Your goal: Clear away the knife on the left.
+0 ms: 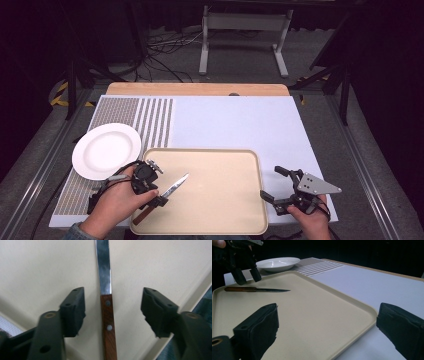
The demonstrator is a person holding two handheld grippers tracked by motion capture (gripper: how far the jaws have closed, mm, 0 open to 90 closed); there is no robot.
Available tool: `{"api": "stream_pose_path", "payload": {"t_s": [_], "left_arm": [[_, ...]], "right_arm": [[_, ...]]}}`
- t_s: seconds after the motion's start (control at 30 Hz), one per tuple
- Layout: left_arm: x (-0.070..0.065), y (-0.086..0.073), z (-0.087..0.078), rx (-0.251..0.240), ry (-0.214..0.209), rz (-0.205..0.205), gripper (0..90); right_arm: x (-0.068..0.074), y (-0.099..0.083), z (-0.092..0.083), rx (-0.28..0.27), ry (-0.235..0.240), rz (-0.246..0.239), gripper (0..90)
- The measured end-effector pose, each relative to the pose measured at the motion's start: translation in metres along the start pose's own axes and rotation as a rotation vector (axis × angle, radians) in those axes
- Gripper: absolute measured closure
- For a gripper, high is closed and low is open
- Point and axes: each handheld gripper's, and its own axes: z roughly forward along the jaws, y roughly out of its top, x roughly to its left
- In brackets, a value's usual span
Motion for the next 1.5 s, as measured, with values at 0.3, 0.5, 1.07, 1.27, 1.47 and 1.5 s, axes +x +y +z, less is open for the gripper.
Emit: {"api": "stream_pose_path", "payload": {"t_s": [0.3,0.5,1.07,1.27,1.47,1.5], "left_arm": [[-0.007,0.005,-0.001,-0.113,0.034,0.274,20.3],[-0.01,0.006,0.002,-0.121,0.03,0.395,78.2],[-0.01,0.01,0.026,0.007,0.024,0.44,90.0],[-0.008,0.01,0.028,0.033,0.028,0.436,90.0],[-0.005,0.009,0.028,0.033,0.027,0.414,90.0],[-0.004,0.009,0.028,0.033,0.025,0.411,90.0]], "right_arm": [[0.0,0.0,0.0,0.003,0.001,-0.004,4.6],[0.0,0.0,0.0,0.003,0.001,-0.005,4.6],[0.0,0.0,0.0,0.005,0.006,-0.005,4.5],[0.0,0.0,0.0,0.004,0.007,-0.006,4.6],[0.0,0.0,0.0,0.005,0.005,-0.005,4.6],[0.0,0.0,0.0,0.005,0.006,-0.005,4.6]]}}
